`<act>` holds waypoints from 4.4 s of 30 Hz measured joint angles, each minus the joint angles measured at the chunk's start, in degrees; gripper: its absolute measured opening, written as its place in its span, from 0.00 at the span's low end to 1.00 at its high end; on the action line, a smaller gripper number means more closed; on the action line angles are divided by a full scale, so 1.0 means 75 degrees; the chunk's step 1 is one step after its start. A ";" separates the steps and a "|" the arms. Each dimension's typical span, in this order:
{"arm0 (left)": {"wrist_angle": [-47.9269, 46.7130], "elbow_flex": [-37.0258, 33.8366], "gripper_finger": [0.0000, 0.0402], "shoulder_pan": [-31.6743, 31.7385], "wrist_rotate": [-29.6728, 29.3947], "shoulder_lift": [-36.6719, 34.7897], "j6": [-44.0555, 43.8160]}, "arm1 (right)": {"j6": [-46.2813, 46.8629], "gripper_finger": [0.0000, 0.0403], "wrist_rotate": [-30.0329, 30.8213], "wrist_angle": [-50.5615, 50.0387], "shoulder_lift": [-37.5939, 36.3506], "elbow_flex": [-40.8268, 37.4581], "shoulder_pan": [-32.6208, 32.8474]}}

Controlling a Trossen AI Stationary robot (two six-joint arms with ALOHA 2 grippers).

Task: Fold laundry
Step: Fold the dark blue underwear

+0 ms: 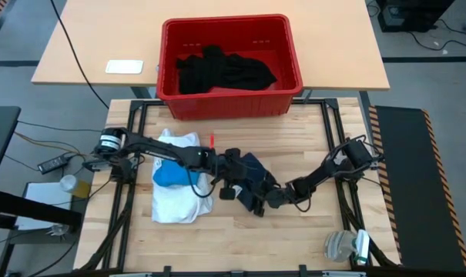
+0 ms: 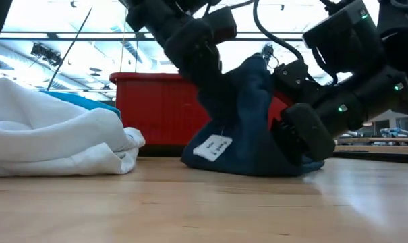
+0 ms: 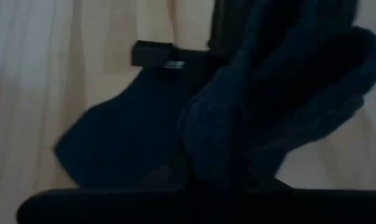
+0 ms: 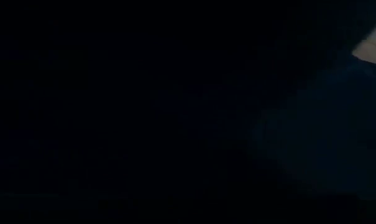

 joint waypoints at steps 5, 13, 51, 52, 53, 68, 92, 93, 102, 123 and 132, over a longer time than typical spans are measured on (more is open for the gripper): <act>0.0423 -0.0001 0.11 0.0216 -0.0104 0.0058 0.0444 | -0.0210 0.36 0.0046 -0.0029 -0.0033 -0.0020 0.0147; 0.0610 0.0005 0.11 0.0399 0.0224 0.0309 0.0496 | -0.0822 0.36 0.0108 0.0042 -0.0048 -0.0028 0.0340; 0.0248 0.0013 0.67 0.0423 -0.0307 -0.0220 0.1040 | -0.1041 0.36 -0.0077 0.0011 -0.0060 -0.0028 0.0297; 0.0185 0.0016 0.67 0.0365 -0.0298 -0.0261 0.1015 | -0.1044 0.36 -0.0077 0.0012 -0.0060 -0.0028 0.0294; 0.0086 0.0016 0.66 0.0299 -0.0220 -0.0262 0.1010 | -0.1047 0.36 -0.0074 0.0024 -0.0060 -0.0028 0.0294; 0.0495 -0.0001 0.54 0.0195 0.0479 0.0822 0.0602 | -0.1024 0.36 -0.0051 0.0083 -0.0054 -0.0028 0.0288; 0.0603 0.0013 0.48 0.0242 0.0667 0.1693 0.0206 | -0.0482 0.45 -0.0167 -0.0537 -0.0589 -0.0034 0.0250; 0.0597 0.0014 0.48 0.0242 0.0667 0.1693 0.0206 | -0.0341 0.47 -0.0226 -0.0799 -0.0766 -0.0034 0.0266; 0.0565 0.0016 0.48 0.0242 0.0652 0.1676 0.0206 | 0.1378 0.52 -0.0530 -0.4670 -0.2848 -0.0031 0.0787; 0.0551 0.0011 0.48 0.0245 0.0585 0.1658 -0.0313 | 0.0276 0.48 0.2123 -0.2961 -0.2594 -0.0352 0.0851; 0.0087 0.0018 0.48 0.0278 0.0480 0.1626 -0.0535 | 0.0331 0.44 0.0201 -0.2165 -0.1427 -0.0346 -0.0142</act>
